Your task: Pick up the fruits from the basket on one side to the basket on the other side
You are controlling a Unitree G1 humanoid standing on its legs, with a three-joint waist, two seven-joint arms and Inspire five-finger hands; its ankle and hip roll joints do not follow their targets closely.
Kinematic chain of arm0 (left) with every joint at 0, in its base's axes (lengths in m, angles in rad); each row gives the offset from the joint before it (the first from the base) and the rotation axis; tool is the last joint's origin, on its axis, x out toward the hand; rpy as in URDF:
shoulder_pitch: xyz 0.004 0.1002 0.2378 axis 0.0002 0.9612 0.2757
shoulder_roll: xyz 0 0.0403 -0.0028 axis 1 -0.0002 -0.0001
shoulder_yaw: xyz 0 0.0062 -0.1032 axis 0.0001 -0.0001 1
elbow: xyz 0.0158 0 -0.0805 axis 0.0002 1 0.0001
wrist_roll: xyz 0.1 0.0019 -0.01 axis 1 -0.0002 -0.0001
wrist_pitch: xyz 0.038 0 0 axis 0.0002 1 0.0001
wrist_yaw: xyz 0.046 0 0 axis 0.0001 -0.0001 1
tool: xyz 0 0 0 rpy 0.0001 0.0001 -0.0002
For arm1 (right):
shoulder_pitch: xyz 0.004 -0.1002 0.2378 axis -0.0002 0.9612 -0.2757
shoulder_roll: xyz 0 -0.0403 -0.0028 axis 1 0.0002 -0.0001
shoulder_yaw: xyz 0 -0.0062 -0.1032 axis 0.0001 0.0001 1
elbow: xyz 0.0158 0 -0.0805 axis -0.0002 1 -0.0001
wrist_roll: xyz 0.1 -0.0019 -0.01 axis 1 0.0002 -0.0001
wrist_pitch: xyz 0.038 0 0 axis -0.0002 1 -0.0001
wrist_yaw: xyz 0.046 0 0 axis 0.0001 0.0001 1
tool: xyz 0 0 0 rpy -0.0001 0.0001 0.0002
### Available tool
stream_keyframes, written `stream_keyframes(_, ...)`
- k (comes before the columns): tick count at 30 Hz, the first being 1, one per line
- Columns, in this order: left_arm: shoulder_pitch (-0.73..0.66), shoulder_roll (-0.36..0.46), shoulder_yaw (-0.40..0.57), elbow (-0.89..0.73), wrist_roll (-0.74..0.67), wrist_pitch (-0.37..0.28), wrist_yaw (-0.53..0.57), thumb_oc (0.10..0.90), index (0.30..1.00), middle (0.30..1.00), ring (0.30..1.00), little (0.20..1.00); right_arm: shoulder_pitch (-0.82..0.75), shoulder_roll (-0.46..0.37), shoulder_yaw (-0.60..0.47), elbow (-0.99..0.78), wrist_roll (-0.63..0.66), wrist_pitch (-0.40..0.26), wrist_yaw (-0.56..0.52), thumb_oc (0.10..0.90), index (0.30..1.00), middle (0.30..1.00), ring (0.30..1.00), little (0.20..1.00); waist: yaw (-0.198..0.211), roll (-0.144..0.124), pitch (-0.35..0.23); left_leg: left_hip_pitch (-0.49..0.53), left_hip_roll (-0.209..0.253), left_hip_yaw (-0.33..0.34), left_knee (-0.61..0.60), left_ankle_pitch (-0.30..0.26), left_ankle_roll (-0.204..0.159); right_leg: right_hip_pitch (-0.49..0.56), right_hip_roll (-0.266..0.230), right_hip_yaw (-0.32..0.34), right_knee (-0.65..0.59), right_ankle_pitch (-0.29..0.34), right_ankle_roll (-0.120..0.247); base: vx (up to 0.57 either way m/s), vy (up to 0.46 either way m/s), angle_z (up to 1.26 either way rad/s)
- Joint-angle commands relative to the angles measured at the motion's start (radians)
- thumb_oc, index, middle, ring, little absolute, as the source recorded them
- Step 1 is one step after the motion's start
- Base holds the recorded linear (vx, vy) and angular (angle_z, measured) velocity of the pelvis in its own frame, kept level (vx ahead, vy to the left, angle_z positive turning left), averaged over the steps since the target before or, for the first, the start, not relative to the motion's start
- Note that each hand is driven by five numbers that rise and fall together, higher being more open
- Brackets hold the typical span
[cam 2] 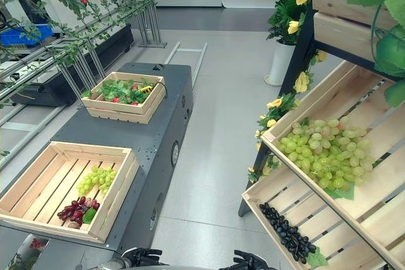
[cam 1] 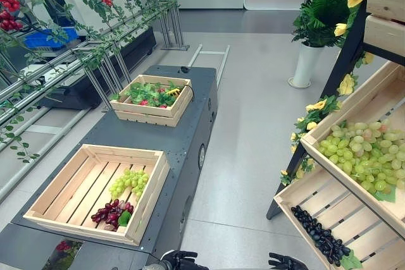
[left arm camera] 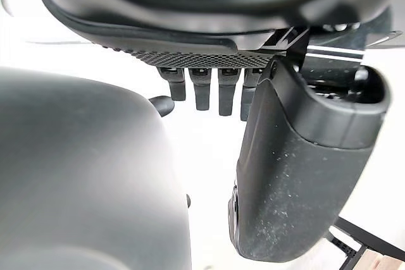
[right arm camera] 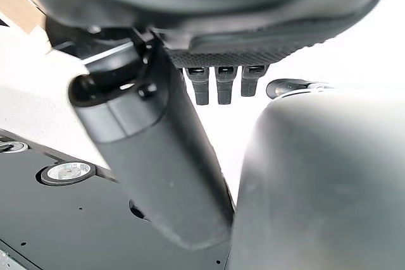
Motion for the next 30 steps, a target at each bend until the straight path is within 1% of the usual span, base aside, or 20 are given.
stream_keyframes(1,-0.052,-0.025,-0.015,0.082,0.012,-0.001,0.017,0.800,0.900,0.900,0.900,0.900,-0.064,0.054,0.028,0.026,-0.009,-0.036,0.014,0.800,0.900,0.900,0.900,0.900,0.017,-0.023,0.002,0.003,-0.058,-0.048,0.002,-0.045,0.038,-0.063,0.051,0.043,0.002,0.097,-0.059,0.00,-0.057,0.00)
stream_keyframes(3,-0.052,-0.024,-0.012,0.085,0.003,0.001,0.019,0.800,0.900,0.900,0.900,0.900,-0.064,0.055,0.030,0.027,-0.006,-0.039,0.014,0.800,0.900,0.900,0.900,0.900,0.016,-0.023,0.002,0.003,-0.058,-0.049,0.002,-0.045,0.038,-0.064,0.052,0.044,0.002,0.096,-0.059,-0.01,-0.050,0.00)
stream_keyframes(5,-0.053,-0.025,-0.008,0.081,0.012,0.008,-0.002,0.800,0.900,0.900,0.900,0.900,-0.064,0.052,0.029,0.023,-0.002,-0.038,0.013,0.800,0.900,0.900,0.900,0.900,0.016,-0.022,0.004,0.000,-0.058,-0.049,0.002,-0.043,0.036,-0.066,0.054,0.044,0.002,0.096,-0.060,-0.03,-0.051,0.00)
stream_keyframes(7,-0.053,-0.027,-0.012,0.081,0.000,-0.005,0.000,0.800,0.900,0.900,0.900,0.900,-0.072,0.054,0.029,0.025,-0.001,-0.039,0.011,0.800,0.900,0.900,0.900,0.900,0.014,-0.020,0.010,-0.004,-0.054,-0.048,0.002,-0.040,0.035,-0.069,0.060,0.048,0.002,0.097,-0.062,-0.04,-0.061,0.00)
stream_keyframes(10,-0.051,-0.018,-0.006,0.068,-0.036,-0.026,-0.026,0.800,0.900,0.900,0.900,0.900,-0.076,0.050,0.027,0.022,0.004,-0.034,0.010,0.800,0.900,0.900,0.900,0.900,0.014,-0.020,0.018,-0.008,-0.046,-0.050,0.002,-0.032,0.031,-0.073,0.069,0.049,0.002,0.098,-0.064,-0.04,-0.093,0.00)
stream_keyframes(13,-0.047,-0.016,0.005,0.059,-0.058,-0.061,-0.036,0.800,0.900,0.900,0.900,0.900,-0.074,0.052,0.019,0.027,-0.011,-0.029,0.015,0.800,0.900,0.900,0.900,0.900,0.020,-0.023,0.023,-0.017,-0.035,-0.056,0.002,-0.015,0.024,-0.074,0.076,0.043,0.002,0.100,-0.066,-0.02,-0.111,0.00)
stream_keyframes(18,-0.058,-0.018,0.013,0.052,-0.082,-0.076,-0.049,0.800,0.900,0.900,0.900,0.900,-0.082,0.055,0.022,0.032,-0.027,-0.026,0.026,0.800,0.900,0.900,0.900,0.900,0.029,-0.029,0.030,-0.029,-0.024,-0.049,0.002,0.002,0.015,-0.080,0.083,0.028,0.002,0.095,-0.072,-0.03,-0.111,0.09)
stream_keyframes(19,-0.059,-0.020,0.020,0.050,-0.076,-0.076,-0.067,0.800,0.900,0.900,0.900,0.900,-0.082,0.055,0.025,0.030,-0.028,-0.025,0.021,0.800,0.900,0.900,0.900,0.900,0.037,-0.035,0.040,-0.030,-0.024,-0.045,0.014,0.008,0.009,-0.079,0.083,0.021,0.002,0.095,-0.078,-0.03,-0.108,0.28)
stream_keyframes(21,-0.057,-0.023,0.020,0.049,-0.064,-0.066,-0.081,0.800,0.900,0.900,0.900,0.900,-0.084,0.054,0.026,0.024,-0.034,-0.023,0.010,0.800,0.900,0.900,0.900,0.900,0.044,-0.044,0.054,-0.067,-0.032,-0.052,0.071,0.006,0.007,-0.076,0.076,0.009,0.002,0.105,-0.082,-0.06,-0.094,0.32)
stream_keyframes(22,-0.057,-0.024,0.021,0.050,-0.060,-0.072,-0.082,0.800,0.900,0.900,0.900,0.900,-0.084,0.052,0.027,0.021,-0.033,-0.023,0.005,0.800,0.900,0.900,0.900,0.900,0.048,-0.047,0.061,-0.084,-0.039,-0.058,0.092,0.004,0.007,-0.074,0.074,0.005,0.002,0.109,-0.082,-0.08,-0.064,0.36)
stream_keyframes(24,-0.062,-0.024,0.024,0.048,-0.055,-0.083,-0.070,0.800,0.900,0.900,0.900,0.900,-0.085,0.044,0.026,0.017,-0.033,-0.025,-0.001,0.800,0.900,0.900,0.900,0.900,0.054,-0.048,0.073,-0.105,-0.052,-0.066,0.107,0.004,0.010,-0.071,0.071,-0.001,0.002,0.111,-0.081,-0.06,-0.020,0.24)
stream_keyframes(25,-0.067,-0.021,0.025,0.043,-0.053,-0.081,-0.070,0.800,0.900,0.900,0.900,0.900,-0.087,0.037,0.025,0.014,-0.031,-0.024,-0.003,0.800,0.900,0.900,0.900,0.900,0.055,-0.045,0.076,-0.105,-0.055,-0.065,0.095,0.008,0.011,-0.071,0.070,-0.007,0.002,0.109,-0.080,-0.05,0.030,0.13)
stream_keyframes(26,-0.071,-0.018,0.028,0.042,-0.040,-0.080,-0.067,0.800,0.900,0.900,0.900,0.900,-0.090,0.028,0.019,0.016,-0.023,-0.026,-0.003,0.800,0.900,0.900,0.900,0.900,0.056,-0.040,0.080,-0.104,-0.047,-0.057,0.071,0.021,0.007,-0.069,0.069,-0.014,0.002,0.106,-0.081,-0.02,0.062,0.18)
stream_keyframes(29,-0.068,-0.014,0.016,0.043,-0.025,-0.077,-0.068,0.800,0.900,0.900,0.900,0.900,-0.091,0.022,0.007,0.017,-0.001,-0.019,-0.007,0.800,0.900,0.900,0.900,0.900,0.054,-0.033,0.083,-0.114,0.002,-0.039,0.004,0.091,-0.019,-0.060,0.070,-0.028,0.002,0.098,-0.081,0.02,0.080,0.26)
stream_keyframes(30,-0.067,-0.014,0.015,0.043,-0.025,-0.077,-0.067,0.800,0.900,0.900,0.900,0.900,-0.090,0.023,0.007,0.017,-0.003,-0.019,-0.006,0.800,0.900,0.900,0.900,0.900,0.054,-0.033,0.083,-0.116,0.005,-0.039,0.002,0.095,-0.021,-0.059,0.069,-0.029,0.002,0.098,-0.081,0.03,0.121,0.41)
